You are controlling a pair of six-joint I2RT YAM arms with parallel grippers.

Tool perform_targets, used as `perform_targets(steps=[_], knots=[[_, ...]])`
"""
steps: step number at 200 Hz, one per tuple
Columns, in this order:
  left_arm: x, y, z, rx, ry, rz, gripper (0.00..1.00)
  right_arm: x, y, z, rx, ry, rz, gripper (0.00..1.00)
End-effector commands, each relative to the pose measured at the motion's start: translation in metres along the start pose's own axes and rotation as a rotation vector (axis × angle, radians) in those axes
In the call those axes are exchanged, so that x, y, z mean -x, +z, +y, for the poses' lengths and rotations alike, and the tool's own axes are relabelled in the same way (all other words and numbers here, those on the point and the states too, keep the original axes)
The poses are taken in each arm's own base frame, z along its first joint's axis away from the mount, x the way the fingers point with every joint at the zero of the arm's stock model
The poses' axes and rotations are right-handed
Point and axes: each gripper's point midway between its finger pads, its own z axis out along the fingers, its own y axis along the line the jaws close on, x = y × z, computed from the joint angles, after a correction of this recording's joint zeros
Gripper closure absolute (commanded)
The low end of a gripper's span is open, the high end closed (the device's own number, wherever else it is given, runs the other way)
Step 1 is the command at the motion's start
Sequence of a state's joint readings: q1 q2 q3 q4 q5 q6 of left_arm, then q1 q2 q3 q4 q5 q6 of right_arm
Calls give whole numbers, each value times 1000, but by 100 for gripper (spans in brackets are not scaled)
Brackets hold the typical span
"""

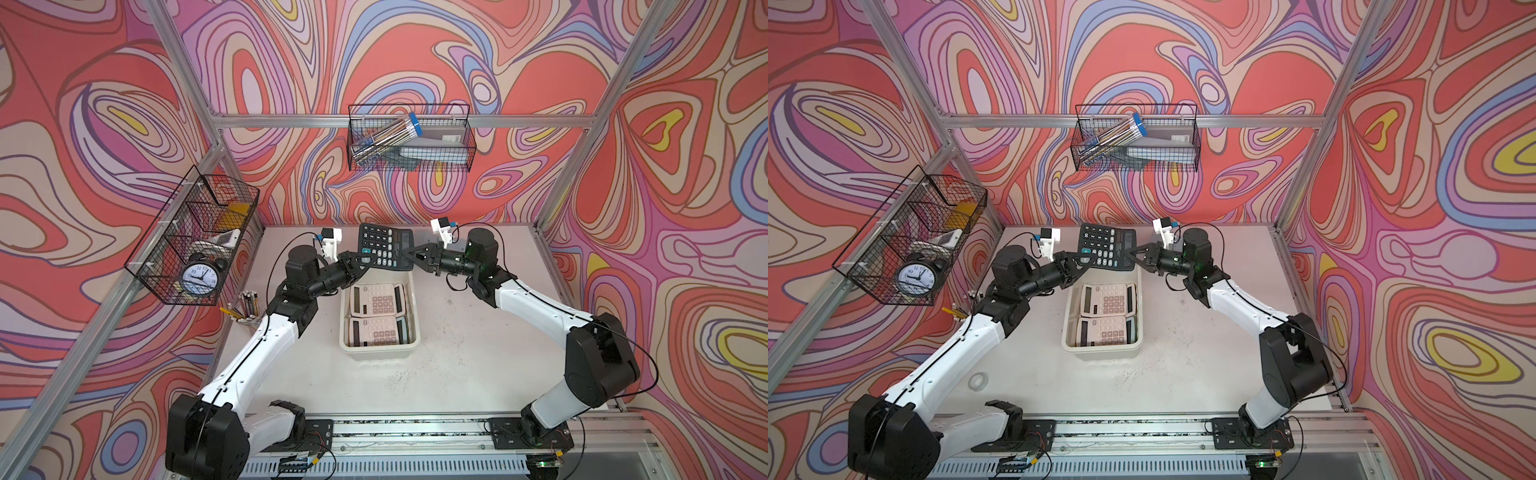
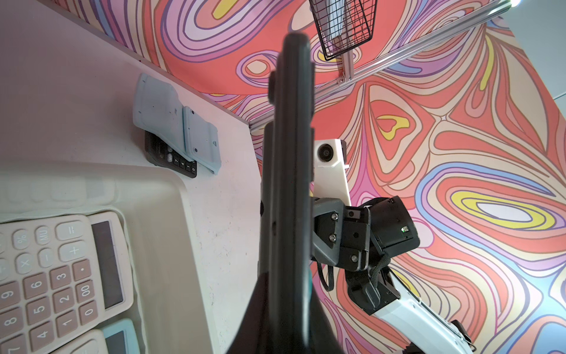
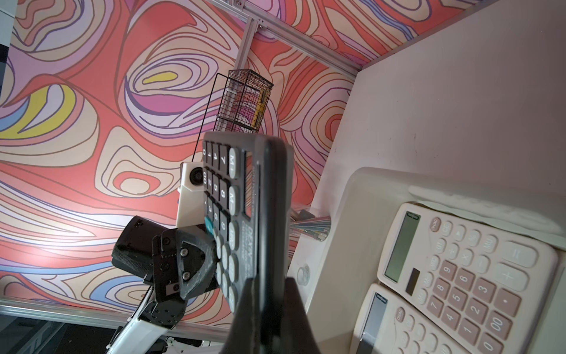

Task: Put the calculator in the storage box
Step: Pick up the calculator from the center of the board.

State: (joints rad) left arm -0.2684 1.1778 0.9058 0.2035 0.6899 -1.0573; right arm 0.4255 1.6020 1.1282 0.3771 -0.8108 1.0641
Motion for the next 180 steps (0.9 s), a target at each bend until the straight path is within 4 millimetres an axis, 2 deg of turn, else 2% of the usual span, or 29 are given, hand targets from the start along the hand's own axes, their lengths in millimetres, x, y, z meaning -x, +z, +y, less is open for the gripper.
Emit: perform_targets(steps=[1,11,31,56,92,118,138,180], knots=[[1,-11,-11,-8,28,-13,83,9,-1,2,-3,-42,-23,100],[1,-13,-7,21,33,-19,59,8,-1,-1,-24,-37,-23,100],[1,-20,0,100,61,-30,26,6,-5,-13,-99,-16,-26,100],[4,-38,16,270,121,-56,2,-2,-9,-30,-197,22,7,100],[10,-78,48,569,206,-114,1,-20,-10,-60,-399,93,56,100],[10,-99,64,696,240,-132,1,-31,-6,-69,-536,77,53,100],[7,-106,73,746,243,-126,1,-38,0,-72,-624,56,67,100],[1,-106,88,783,214,-108,1,-53,18,-81,-764,21,96,100]])
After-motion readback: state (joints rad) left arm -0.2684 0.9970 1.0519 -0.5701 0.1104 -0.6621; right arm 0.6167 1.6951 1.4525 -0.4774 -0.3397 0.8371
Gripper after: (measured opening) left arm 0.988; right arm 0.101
